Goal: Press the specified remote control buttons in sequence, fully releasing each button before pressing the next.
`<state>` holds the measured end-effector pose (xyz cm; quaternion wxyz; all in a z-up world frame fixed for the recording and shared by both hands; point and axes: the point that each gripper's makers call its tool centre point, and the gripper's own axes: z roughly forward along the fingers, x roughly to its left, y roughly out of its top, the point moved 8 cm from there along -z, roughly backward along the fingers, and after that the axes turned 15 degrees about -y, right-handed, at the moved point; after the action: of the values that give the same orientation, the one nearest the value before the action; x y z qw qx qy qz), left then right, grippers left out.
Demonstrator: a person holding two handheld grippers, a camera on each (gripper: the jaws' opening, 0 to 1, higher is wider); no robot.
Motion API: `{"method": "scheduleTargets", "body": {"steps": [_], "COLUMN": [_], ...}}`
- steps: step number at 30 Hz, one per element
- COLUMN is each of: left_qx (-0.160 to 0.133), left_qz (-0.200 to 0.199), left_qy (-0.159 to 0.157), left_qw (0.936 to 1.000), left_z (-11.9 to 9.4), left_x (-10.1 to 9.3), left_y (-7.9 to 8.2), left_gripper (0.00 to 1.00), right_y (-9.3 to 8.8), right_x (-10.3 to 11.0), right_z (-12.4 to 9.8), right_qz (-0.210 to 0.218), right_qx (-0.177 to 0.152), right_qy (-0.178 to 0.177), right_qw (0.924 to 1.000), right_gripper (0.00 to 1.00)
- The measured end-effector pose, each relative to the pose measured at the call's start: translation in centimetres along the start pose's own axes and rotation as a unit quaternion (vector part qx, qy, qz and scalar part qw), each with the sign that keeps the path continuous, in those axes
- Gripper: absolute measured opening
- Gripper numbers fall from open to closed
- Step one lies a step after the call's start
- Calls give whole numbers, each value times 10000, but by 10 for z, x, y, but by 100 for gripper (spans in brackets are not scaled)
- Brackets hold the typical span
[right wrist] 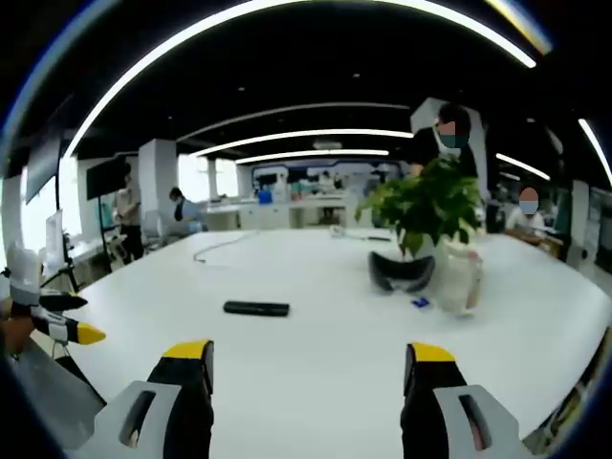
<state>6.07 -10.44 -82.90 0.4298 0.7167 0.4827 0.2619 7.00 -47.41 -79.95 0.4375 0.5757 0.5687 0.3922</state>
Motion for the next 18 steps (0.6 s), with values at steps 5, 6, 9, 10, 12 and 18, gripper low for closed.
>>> {"method": "scheduleTargets", "body": {"steps": [5, 6, 9, 10, 12, 18], "left_qx": [24, 17, 48, 48, 43, 57], "left_qz": [35, 47, 45, 47, 51, 48], "left_qy": [-40, -43, -60, -59, -51, -53], "left_qw": [10000, 10000, 10000, 10000, 10000, 10000], "left_z": [1, 1, 1, 1, 1, 1], "left_x": [-1, -2, -1, -1, -1, -1], "left_y": [0, 0, -1, -1, -1, -1], "left_gripper": [89, 89, 89, 89, 89, 88], "right_y": [0, -1, -1, 0, -1, -1], "right_x": [-1, -1, -1, -1, -1, -1], "right_z": [0, 0, 0, 0, 0, 0], "right_qz": [9, 13, 24, 22, 14, 4], "right_qx": [4, 11, 8, 5, 18, 24], "right_qy": [-22, -24, -28, -33, -32, -54], "right_qw": [10000, 10000, 10000, 10000, 10000, 10000], "right_gripper": [80, 80, 80, 80, 80, 79]}}
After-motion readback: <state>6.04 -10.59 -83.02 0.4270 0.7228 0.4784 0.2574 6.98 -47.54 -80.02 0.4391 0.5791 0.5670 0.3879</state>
